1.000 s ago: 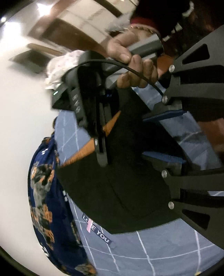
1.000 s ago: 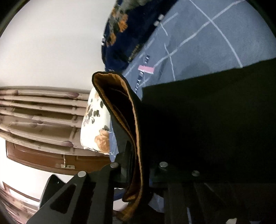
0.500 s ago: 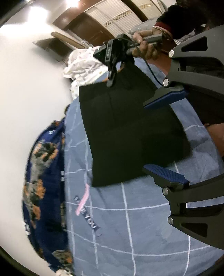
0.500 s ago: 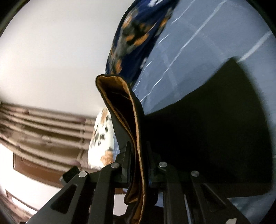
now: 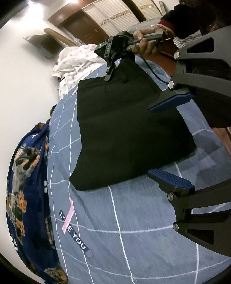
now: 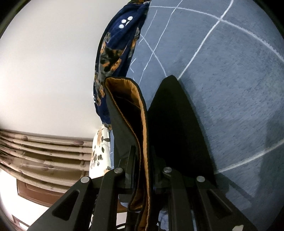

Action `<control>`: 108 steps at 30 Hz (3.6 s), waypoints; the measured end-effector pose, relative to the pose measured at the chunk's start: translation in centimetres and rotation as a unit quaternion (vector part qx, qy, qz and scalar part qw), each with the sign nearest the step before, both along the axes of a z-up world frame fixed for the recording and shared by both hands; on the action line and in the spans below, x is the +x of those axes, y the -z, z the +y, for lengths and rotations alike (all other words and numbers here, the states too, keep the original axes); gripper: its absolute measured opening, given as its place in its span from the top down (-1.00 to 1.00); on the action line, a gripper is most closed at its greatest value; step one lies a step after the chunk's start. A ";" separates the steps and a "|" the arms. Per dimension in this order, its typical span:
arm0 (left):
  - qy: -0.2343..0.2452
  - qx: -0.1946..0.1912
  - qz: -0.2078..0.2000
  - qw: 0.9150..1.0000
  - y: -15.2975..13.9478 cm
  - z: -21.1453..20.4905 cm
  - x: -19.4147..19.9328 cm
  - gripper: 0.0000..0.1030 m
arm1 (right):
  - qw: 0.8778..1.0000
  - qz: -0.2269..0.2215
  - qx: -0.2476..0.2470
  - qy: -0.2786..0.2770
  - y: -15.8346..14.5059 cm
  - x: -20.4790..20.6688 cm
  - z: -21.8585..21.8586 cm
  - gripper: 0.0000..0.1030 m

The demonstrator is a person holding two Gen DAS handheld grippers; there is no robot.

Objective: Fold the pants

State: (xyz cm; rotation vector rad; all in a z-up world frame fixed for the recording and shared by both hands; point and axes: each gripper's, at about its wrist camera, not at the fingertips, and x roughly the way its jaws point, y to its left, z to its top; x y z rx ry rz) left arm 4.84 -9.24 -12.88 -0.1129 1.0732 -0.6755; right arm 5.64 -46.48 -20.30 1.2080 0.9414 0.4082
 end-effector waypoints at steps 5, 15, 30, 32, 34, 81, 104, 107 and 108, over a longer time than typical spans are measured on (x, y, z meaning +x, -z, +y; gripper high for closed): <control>0.011 -0.002 0.012 1.000 0.9 -0.9 0.4 -0.31 | 0.999 0.012 -0.035 0.008 0.0 -0.5 -1.0 0.66; 0.012 -0.028 0.025 0.999 1.3 -0.7 0.7 -0.33 | 0.999 -0.039 0.008 0.021 -5.3 -7.2 -3.4 0.57; 0.004 -0.030 0.028 0.999 1.6 -0.4 0.8 -0.35 | 0.998 0.057 0.006 0.035 -0.7 -7.6 -1.0 0.41; 0.002 -0.029 0.033 0.999 1.9 -0.3 0.9 -0.35 | 0.997 0.057 -0.004 0.042 -0.6 -7.3 -1.0 0.42; 0.000 -0.026 0.036 0.999 2.0 -0.3 0.9 -0.35 | 0.997 0.058 -0.025 0.043 -0.7 -7.3 -0.8 0.75; -0.020 -0.033 0.067 0.997 3.6 0.3 1.8 -0.37 | 0.998 -0.011 -0.051 0.023 -4.8 -7.2 1.2 0.65; -0.018 -0.034 0.079 0.996 5.0 0.2 2.9 -0.37 | 0.982 0.049 -0.182 0.028 -1.5 -5.2 -2.0 0.12; -0.017 -0.044 0.081 0.996 5.1 0.5 3.2 -0.37 | 0.982 0.053 -0.181 0.008 -0.9 -3.8 -2.0 0.09; -0.015 -0.050 0.082 0.995 5.1 0.6 3.4 -0.37 | 0.982 0.051 -0.183 -0.003 -0.6 -3.2 -1.8 0.08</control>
